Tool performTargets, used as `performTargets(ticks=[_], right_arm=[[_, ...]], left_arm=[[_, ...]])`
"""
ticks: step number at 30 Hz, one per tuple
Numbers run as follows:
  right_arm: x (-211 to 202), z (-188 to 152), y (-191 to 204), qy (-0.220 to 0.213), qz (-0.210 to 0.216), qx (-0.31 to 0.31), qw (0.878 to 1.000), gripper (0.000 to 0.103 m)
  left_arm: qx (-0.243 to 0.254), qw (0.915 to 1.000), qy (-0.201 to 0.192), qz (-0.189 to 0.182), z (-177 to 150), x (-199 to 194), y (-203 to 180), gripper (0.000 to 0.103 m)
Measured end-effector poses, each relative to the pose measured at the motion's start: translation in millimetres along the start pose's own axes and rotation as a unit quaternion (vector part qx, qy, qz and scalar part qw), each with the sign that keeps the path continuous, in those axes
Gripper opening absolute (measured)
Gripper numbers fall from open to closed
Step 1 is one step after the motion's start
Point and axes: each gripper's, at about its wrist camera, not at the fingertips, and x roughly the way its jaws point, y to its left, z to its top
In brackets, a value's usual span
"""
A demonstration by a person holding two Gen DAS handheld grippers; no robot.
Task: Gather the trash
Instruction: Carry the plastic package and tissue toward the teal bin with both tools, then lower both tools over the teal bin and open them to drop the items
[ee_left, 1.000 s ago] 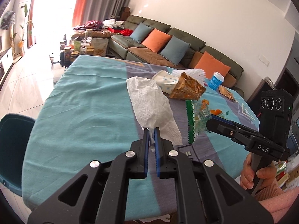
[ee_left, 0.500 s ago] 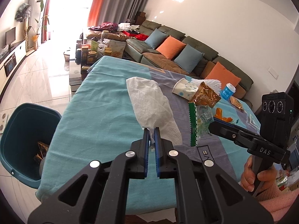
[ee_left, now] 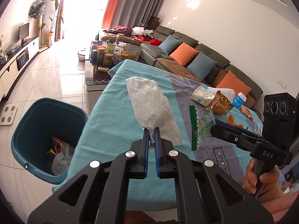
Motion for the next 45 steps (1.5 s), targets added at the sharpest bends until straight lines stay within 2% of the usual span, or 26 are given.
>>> performTargets(ticks=[13, 25, 45], right_arm=[[34, 15, 31, 0.023, 0.031, -0.029, 0.999, 0.035], [66, 24, 56, 0.045, 0.053, -0.050, 0.996, 0.035], [133, 49, 88, 0.077, 0.076, -0.078, 0.991, 0.035]], left_arm=[[-0.044, 0.9975, -0.020, 0.051, -3, -26, 47, 0.006], [-0.078, 0.9932, -0.031, 0.081, -6, -43, 82, 0.006], [-0.129, 0.9823, -0.028, 0.132, -13, -46, 137, 0.006]])
